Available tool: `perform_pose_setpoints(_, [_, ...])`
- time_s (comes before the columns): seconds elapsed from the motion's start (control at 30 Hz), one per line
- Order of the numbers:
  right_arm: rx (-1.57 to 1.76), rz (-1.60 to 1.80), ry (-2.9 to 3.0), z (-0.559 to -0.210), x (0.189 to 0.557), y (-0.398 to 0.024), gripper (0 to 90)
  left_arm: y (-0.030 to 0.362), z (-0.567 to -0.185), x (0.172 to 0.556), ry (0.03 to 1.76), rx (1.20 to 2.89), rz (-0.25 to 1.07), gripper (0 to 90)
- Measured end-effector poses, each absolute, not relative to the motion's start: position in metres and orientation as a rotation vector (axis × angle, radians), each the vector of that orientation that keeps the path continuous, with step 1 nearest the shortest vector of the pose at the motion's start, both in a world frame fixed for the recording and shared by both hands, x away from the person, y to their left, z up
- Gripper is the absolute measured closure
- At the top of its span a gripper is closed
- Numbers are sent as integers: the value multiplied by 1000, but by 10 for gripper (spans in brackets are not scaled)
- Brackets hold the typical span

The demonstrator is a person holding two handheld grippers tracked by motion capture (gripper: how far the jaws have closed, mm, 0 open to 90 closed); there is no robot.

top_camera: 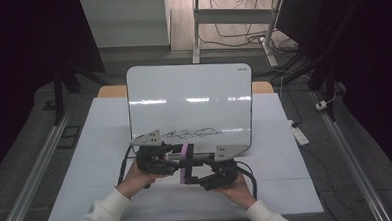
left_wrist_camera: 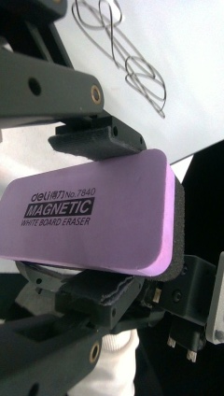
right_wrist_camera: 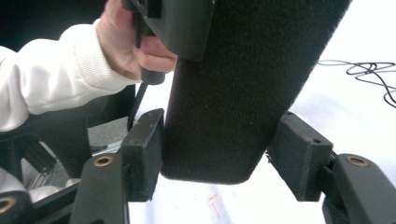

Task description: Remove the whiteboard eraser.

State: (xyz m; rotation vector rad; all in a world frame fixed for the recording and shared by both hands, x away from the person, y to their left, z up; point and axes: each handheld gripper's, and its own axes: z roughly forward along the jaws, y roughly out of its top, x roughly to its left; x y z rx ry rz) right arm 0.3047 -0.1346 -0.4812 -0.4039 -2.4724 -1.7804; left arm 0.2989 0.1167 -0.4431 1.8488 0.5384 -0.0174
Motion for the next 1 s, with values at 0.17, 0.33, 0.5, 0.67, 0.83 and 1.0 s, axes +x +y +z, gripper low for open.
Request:
perform_pose_setpoints(0.17, [-481,-1816,-2444,-480,307,-140,347,119,-440,296,569,1863,46,395])
perform_pose_setpoints(0.33, [-513,-1834,-2474,-479,306,-142,341,122,-439,296,625,1844,79,395])
perform_pose_setpoints(0.5, [-572,-1861,-2528,-477,302,-146,337,127,-435,295,705,1828,148,395])
perform_pose_setpoints(0.67, [-654,-1862,-2576,-478,299,-151,337,129,-434,296,823,1841,239,394])
perform_pose_setpoints(0.83, [-682,-1859,-2586,-479,298,-156,338,130,-431,293,865,1863,346,394])
perform_pose_setpoints(1.0, [-707,-1872,-2591,-479,295,-166,340,131,-427,290,880,1867,415,393])
